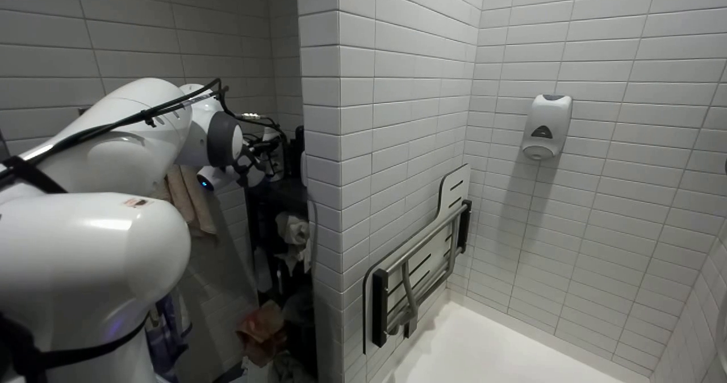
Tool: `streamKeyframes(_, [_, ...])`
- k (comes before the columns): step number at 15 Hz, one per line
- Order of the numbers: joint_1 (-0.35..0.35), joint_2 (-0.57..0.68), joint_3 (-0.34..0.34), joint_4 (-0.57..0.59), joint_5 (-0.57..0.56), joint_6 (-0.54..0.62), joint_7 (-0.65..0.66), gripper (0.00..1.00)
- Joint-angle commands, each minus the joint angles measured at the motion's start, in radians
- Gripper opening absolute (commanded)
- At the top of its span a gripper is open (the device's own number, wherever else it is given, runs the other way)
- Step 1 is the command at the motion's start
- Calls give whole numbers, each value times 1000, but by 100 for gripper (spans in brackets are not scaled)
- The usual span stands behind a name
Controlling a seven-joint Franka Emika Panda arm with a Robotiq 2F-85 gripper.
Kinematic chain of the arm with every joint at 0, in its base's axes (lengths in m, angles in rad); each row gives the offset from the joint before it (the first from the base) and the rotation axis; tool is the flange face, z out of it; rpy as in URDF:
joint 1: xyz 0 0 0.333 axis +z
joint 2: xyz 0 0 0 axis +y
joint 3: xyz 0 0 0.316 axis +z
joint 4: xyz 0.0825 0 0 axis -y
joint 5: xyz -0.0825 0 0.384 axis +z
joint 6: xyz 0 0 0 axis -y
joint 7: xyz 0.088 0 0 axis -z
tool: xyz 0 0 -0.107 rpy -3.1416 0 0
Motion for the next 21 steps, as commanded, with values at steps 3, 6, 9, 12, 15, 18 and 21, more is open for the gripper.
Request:
streamKeyframes(3, [0, 0, 0, 0, 0, 0, 0, 76])
streamKeyframes(6, [-1, -9, 2, -14, 3, 1, 2, 95])
streamKeyframes(9, [-2, -27, 2, -45, 8, -10, 2, 100])
streamKeyframes(12, [1, -32, 1, -57, 8, -18, 0, 100])
streamKeyframes(15, [4, -46, 3, -78, 10, -25, 1, 100])
streamKeyframes(18, [4, -82, 7, -132, 20, -34, 1, 100])
streamKeyframes(21, [3, -121, 10, -195, 31, -67, 2, 100])
